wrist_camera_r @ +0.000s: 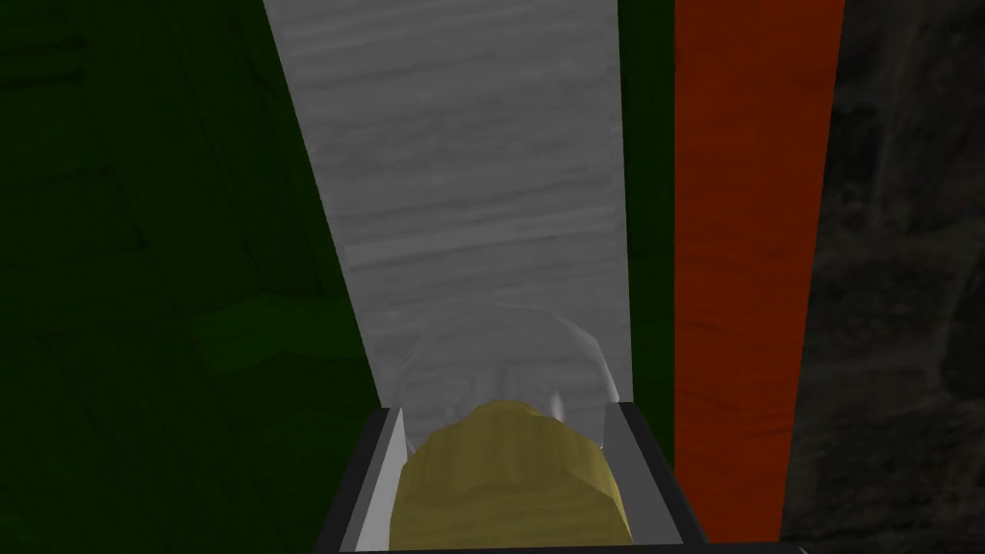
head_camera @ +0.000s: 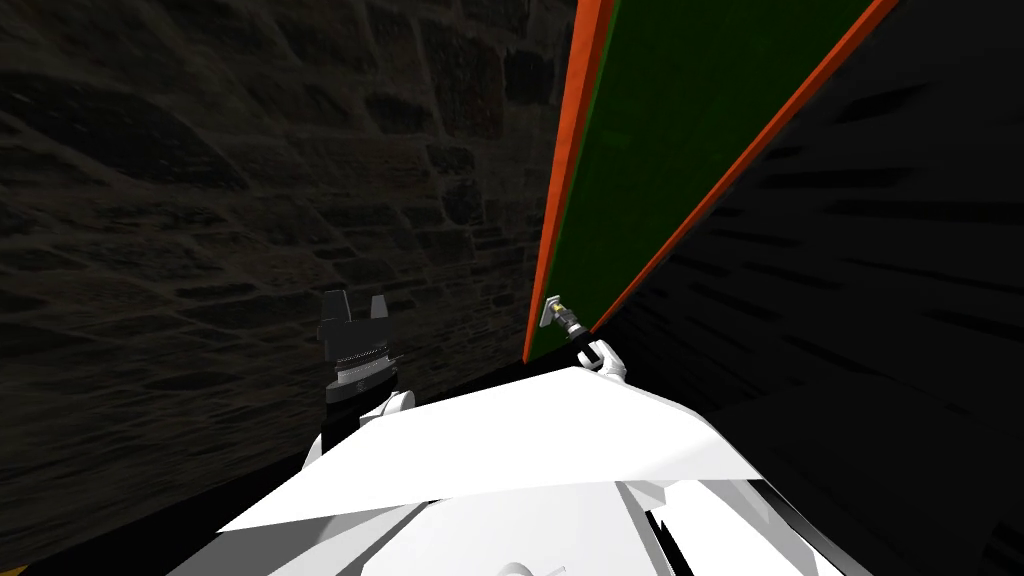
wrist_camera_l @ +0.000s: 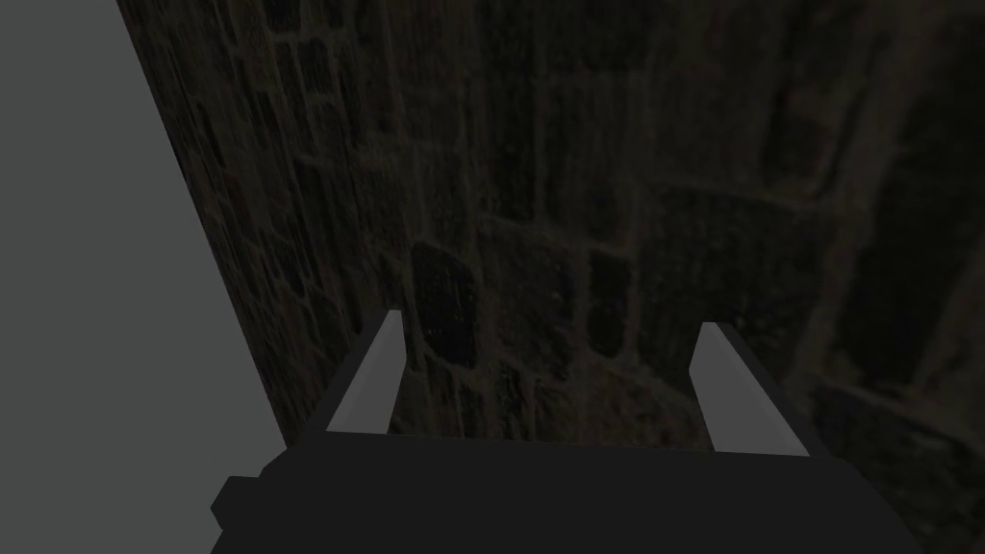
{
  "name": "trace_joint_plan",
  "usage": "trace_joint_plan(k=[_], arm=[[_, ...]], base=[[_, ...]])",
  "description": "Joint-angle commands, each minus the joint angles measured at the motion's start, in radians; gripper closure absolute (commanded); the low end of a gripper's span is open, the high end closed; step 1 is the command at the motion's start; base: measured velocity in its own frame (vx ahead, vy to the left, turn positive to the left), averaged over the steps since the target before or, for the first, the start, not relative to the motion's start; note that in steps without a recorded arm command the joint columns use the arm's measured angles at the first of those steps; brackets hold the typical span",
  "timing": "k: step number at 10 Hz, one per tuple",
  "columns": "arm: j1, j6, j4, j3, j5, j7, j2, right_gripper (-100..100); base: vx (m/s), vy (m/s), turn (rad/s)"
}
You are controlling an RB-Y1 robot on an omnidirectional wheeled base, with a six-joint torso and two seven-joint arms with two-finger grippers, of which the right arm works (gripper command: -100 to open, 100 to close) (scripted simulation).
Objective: Pull the door open
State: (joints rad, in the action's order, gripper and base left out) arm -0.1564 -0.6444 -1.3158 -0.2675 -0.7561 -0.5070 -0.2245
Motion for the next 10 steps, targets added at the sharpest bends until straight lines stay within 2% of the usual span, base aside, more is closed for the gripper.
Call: trace_joint_plan(k=[1,5,10], arm=[[-0.001,0.000,-0.003,0.014,0.036,0.026,0.006,100],[-0.001,0.011,-0.011,0.042,0.129,0.090,0.014,100],[0.000,0.029,-0.023,0.089,0.278,0.194,0.026,100]], base=[[-0.122,-0.065,0.079],[-0.108,-0.063,0.072],[-0.095,-0.070,0.093]])
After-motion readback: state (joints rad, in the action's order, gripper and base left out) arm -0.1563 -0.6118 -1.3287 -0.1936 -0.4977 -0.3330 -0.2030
